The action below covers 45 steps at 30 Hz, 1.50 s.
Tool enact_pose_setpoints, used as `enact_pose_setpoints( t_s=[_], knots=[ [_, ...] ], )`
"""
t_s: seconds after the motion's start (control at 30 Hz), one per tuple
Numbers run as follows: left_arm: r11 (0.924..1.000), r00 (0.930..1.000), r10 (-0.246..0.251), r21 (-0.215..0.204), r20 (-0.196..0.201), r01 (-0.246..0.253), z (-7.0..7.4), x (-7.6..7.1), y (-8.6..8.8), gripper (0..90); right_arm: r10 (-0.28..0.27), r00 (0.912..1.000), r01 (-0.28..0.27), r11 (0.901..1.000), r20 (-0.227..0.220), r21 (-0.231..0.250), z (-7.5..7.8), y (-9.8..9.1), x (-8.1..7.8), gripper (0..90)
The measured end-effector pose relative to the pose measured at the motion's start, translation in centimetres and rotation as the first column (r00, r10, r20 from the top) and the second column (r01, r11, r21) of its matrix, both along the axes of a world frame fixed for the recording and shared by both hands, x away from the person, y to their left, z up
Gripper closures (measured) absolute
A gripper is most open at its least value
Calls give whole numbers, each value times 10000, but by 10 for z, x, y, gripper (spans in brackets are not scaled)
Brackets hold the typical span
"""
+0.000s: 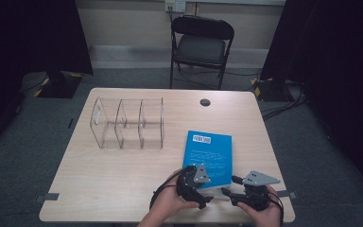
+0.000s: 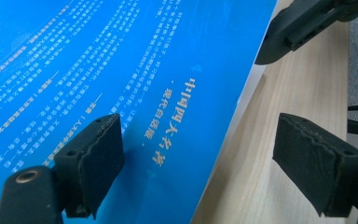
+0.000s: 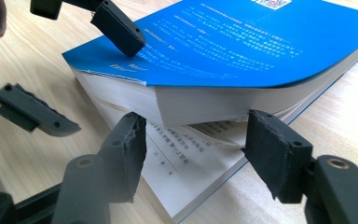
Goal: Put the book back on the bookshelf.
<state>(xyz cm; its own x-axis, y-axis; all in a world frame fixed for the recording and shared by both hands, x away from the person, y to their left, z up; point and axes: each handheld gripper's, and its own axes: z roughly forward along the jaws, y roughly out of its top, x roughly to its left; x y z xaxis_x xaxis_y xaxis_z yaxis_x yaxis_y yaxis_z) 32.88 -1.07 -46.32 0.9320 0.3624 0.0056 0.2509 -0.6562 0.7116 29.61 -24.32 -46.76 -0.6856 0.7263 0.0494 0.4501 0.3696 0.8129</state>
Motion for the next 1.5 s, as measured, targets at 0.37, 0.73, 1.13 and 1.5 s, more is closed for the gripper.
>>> enact_pose_setpoints(
  t_s=[0.37, 0.73, 1.13, 1.5],
  knots=[
    [9998, 9998, 62, 202, 203, -66, -2, 2, -10, 137, -27, 10000, 27, 10000, -53, 64, 0, 0, 0, 385],
    [9996, 9992, 263, 20, 303, -264, -5, 1, -15, 91, -38, 9999, 40, 9999, -115, 132, 1, 0, 1, 385],
    [9966, 9961, 766, -337, 430, -752, -6, 7, -12, 246, -17, 9998, 23, 9995, -210, 302, 0, -2, 2, 384],
    [9977, 9962, 659, 106, 563, -666, -4, 11, -13, 251, -11, 9996, 22, 9991, -270, 419, -1, -3, 2, 385]
  ],
)
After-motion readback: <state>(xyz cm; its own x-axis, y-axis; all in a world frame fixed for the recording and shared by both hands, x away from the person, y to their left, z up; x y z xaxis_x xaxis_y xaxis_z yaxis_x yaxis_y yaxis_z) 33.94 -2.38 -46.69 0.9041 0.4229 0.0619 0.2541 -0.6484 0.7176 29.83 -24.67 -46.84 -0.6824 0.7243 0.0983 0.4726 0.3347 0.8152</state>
